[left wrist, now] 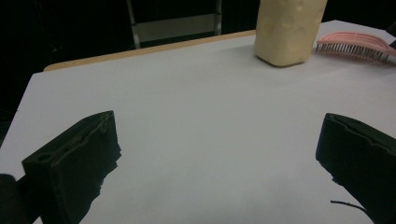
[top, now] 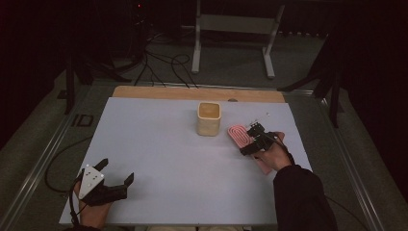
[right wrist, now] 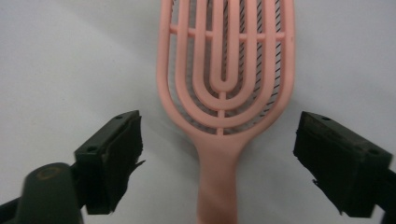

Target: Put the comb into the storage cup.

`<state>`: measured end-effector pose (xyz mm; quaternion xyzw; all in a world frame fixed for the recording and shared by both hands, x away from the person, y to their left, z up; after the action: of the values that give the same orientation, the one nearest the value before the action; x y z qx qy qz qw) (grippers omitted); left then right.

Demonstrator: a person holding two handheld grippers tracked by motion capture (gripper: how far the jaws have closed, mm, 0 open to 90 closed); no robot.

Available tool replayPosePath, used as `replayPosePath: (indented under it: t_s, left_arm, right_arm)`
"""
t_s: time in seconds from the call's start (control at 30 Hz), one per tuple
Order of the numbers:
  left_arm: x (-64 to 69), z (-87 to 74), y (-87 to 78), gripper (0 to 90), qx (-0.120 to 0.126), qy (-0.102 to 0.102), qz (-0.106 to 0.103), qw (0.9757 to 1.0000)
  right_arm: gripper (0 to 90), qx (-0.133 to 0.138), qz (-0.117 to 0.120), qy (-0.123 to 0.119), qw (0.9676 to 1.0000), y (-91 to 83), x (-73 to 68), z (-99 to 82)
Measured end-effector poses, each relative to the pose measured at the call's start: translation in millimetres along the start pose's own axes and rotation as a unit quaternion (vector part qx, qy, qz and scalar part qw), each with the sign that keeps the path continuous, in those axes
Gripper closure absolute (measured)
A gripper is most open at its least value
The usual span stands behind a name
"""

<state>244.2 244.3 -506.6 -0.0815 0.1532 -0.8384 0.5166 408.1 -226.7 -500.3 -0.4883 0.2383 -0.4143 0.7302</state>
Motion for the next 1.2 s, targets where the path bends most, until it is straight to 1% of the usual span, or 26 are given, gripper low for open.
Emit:
replayPosePath:
  t_s: [0.07,0.17,0.23,0.27,0.3,0.4,0.43,0.47,0.5,0.53,0.67,0.7,0.8,0.83,0.87,0.93,1.07,1.2]
  left_arm:
    - [0.0,-0.2,0.1,0.0,-0.001,0.0,0.0,1.0]
    - [0.1,-0.2,0.0,0.0,0.0,0.0,0.0,1.0]
    - [0.1,-0.3,0.0,0.0,0.0,0.001,0.0,1.0]
    - [0.1,-0.3,0.0,0.0,0.0,0.001,0.0,1.0]
    - [0.2,-0.4,-0.1,0.0,-0.001,0.001,-0.001,1.0]
    - [0.3,-0.4,-0.1,0.0,-0.001,0.001,-0.001,1.0]
    - [0.3,-0.5,-0.1,0.0,-0.001,0.0,-0.001,1.0]
    - [0.3,-0.5,-0.1,0.0,-0.001,0.0,-0.001,1.0]
    - [0.2,-0.7,0.0,0.0,-0.001,0.0,-0.001,1.0]
    - [0.2,-0.7,0.0,0.0,-0.001,0.0,-0.001,1.0]
    - [0.6,-0.7,0.0,0.0,-0.002,0.001,-0.001,1.0]
    - [0.7,-0.8,0.1,0.0,-0.002,0.001,-0.001,1.0]
    - [0.8,-0.8,0.1,0.0,-0.003,0.002,-0.001,1.0]
    - [0.8,-0.9,0.2,0.0,-0.003,0.001,-0.001,1.0]
    - [0.7,-1.0,0.2,0.0,-0.003,0.001,-0.002,1.0]
    - [0.7,-1.1,0.3,0.0,-0.003,0.001,-0.002,1.0]
    - [1.2,-1.3,0.8,0.0,-0.004,0.002,-0.003,1.0]
    - [1.3,-1.5,1.1,0.0,-0.005,0.001,-0.003,1.0]
  right_arm:
    - [20.4,-0.012,-0.002,0.001,0.9999,3.2,1.2,-0.7]
    - [22.9,-0.017,-0.005,0.002,0.9998,6.5,1.9,-0.6]
    - [24.0,-0.026,-0.009,0.002,0.9996,8.5,1.9,-0.8]
    - [24.8,-0.029,-0.01,0.006,0.9995,9.8,1.0,-0.8]
    - [25.4,-0.032,-0.011,0.003,0.9994,10.9,1.5,-1.0]
    - [27.7,-0.038,-0.014,0.007,0.9991,13.2,1.9,-1.2]
    - [30.4,-0.044,-0.015,0.011,0.9989,15.2,2.0,-1.6]
    - [30.4,-0.044,-0.015,0.011,0.9989,15.2,2.0,-1.6]
    - [34.7,-0.048,-0.011,0.015,0.9987,16.8,2.3,-2.0]
    - [36.7,-0.048,-0.007,0.016,0.9987,17.4,2.3,-2.0]
    - [40.2,-0.056,0.003,0.021,0.9982,18.9,1.6,-2.3]
    - [44.7,-0.058,0.008,0.023,0.998,20.1,1.5,-2.7]
    - [46.6,-0.063,0.008,0.027,0.9976,21.3,1.4,-3.4]
    - [48.7,-0.064,0.01,0.034,0.9973,22.7,1.4,-4.1]
    - [49.7,-0.065,0.01,0.035,0.9972,22.9,1.2,-4.4]
    - [51.4,-0.066,0.008,0.031,0.9973,22.7,0.6,-4.3]
    - [59.9,-0.071,0.01,0.026,0.9971,21.3,0.2,-4.6]
    - [63.2,-0.068,0.008,0.028,0.9972,21.1,1.5,-5.4]
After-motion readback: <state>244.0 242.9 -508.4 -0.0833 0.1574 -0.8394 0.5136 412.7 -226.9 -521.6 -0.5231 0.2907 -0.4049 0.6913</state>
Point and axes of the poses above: each handheld gripper's, and its own axes: y roughly forward along the jaws, z roughly out of its top, x roughly to its right, the point moved 3 cm from there along y, roughly forward along the jaws, and after that the axes turned 1 degree about -z, right-handed, at the moved point
